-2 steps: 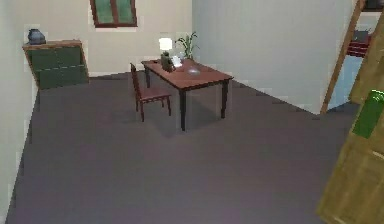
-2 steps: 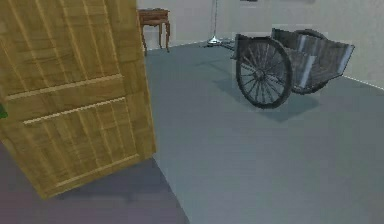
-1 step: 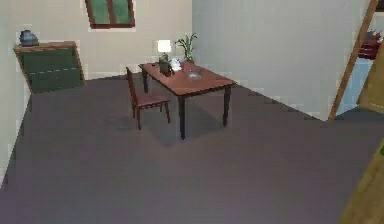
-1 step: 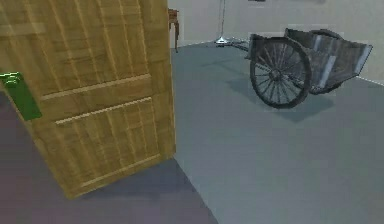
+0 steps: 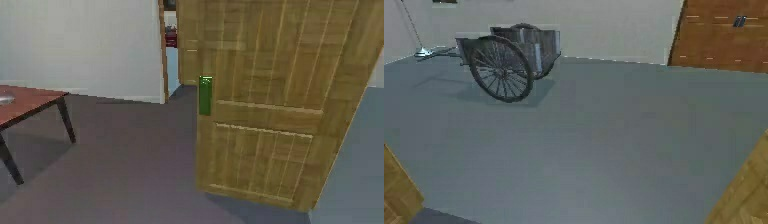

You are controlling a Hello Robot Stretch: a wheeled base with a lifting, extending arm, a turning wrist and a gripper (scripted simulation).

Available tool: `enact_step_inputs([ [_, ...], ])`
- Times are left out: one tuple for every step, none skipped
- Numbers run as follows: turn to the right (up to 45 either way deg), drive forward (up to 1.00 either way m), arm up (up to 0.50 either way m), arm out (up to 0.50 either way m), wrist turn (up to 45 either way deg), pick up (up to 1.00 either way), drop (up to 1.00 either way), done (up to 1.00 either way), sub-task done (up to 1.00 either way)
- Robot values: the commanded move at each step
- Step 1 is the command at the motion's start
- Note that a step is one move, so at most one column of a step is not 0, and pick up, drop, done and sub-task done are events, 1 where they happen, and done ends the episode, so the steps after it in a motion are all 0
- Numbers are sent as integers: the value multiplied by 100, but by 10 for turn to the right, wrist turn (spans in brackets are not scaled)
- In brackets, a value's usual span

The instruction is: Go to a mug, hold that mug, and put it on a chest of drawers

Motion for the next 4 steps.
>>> enact_step_inputs([
  [300,0,0,0,0,0,0,0,0],
  [30,0,0,0,0,0,0,0,0],
  [0,5,0,0,0,0,0,0,0],
  [-450,0,0,0,0,0,0,0,0],
])
